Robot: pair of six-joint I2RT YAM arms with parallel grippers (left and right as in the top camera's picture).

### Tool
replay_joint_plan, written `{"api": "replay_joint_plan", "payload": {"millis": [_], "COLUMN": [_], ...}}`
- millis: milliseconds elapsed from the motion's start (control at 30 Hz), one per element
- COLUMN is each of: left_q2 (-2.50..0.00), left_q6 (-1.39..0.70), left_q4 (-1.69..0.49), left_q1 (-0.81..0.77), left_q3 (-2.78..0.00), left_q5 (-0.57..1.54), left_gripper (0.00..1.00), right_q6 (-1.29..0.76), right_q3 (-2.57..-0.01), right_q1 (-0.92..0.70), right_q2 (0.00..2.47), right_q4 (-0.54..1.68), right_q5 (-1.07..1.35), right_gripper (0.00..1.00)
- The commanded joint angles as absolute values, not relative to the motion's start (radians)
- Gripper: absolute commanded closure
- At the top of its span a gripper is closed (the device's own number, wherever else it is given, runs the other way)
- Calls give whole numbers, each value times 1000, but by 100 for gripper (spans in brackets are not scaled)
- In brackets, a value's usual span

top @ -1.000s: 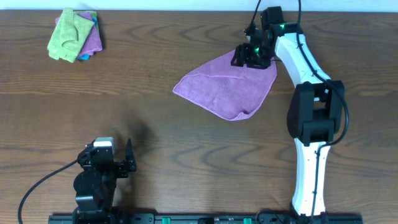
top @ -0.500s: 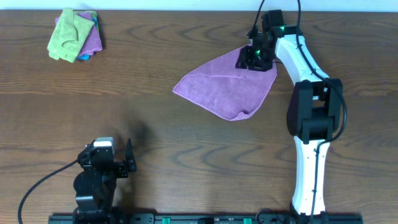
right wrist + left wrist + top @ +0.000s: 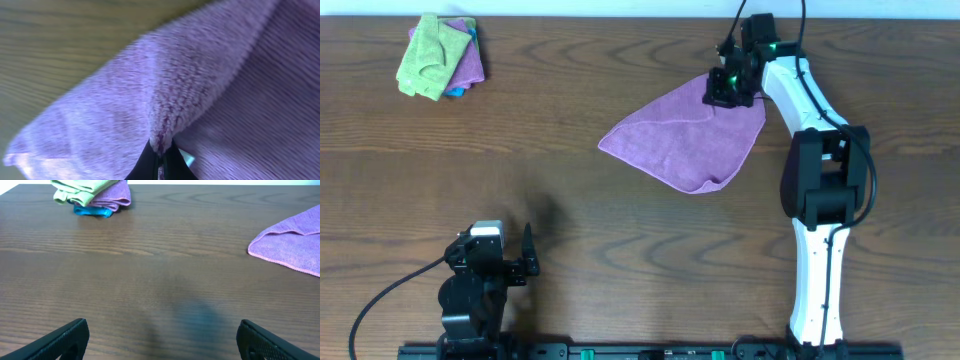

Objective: Fold the cloth

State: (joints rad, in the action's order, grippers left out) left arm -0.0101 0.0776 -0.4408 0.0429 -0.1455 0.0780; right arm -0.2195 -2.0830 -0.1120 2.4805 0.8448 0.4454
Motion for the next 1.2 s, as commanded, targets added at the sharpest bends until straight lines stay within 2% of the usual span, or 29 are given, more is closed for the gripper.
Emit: {"api": "replay_joint_plan", "payload": {"millis": [0, 167, 200, 300, 333, 367, 500, 667, 700, 767, 833, 867, 1167], "left_q2": [-4, -4, -4, -4, -4, -4, -4, -4, -4, -4, -4, -4, -4], "left_q6": [67, 67, 67, 67, 67, 67, 67, 67, 67, 67, 67, 67, 67], "left_q4": [-444, -445, -445, -444, -444, -444, -444, -444, -444, -444, -444, -444, -444], "left_q1": [39, 39, 39, 39, 39, 39, 39, 39, 39, 39, 39, 39, 39], "left_q3": [-127, -127, -127, -127, -127, -127, -127, -127, -127, -127, -127, -127, -127], "left_q5": [71, 71, 71, 71, 71, 71, 71, 71, 71, 71, 71, 71, 71], "left_gripper": [5, 5, 5, 5, 5, 5, 5, 4, 4, 4, 4, 5, 4], "right_q6": [-276, -361, -382, -388, -387, -388, -388, -388, -387, -376, -353, -350, -218], "right_q3": [-2104, -2113, -2113, -2113, -2113, -2113, -2113, -2113, -2113, -2113, -2113, -2113, -2115], "right_q1": [-124, -187, -209, -283, -302, -311, -294, -221, -203, -168, -138, -131, -130], "right_q2": [2498, 2498, 2498, 2498, 2498, 2498, 2498, 2498, 2497, 2497, 2497, 2497, 2421], "right_q4": [797, 630, 577, 443, 425, 423, 461, 527, 546, 593, 653, 680, 813], "right_q5": [615, 861, 932, 1076, 1069, 1039, 957, 986, 1017, 1031, 1010, 992, 819], "right_gripper": [99, 97, 88, 20, 7, 4, 3, 21, 28, 47, 89, 99, 99]}}
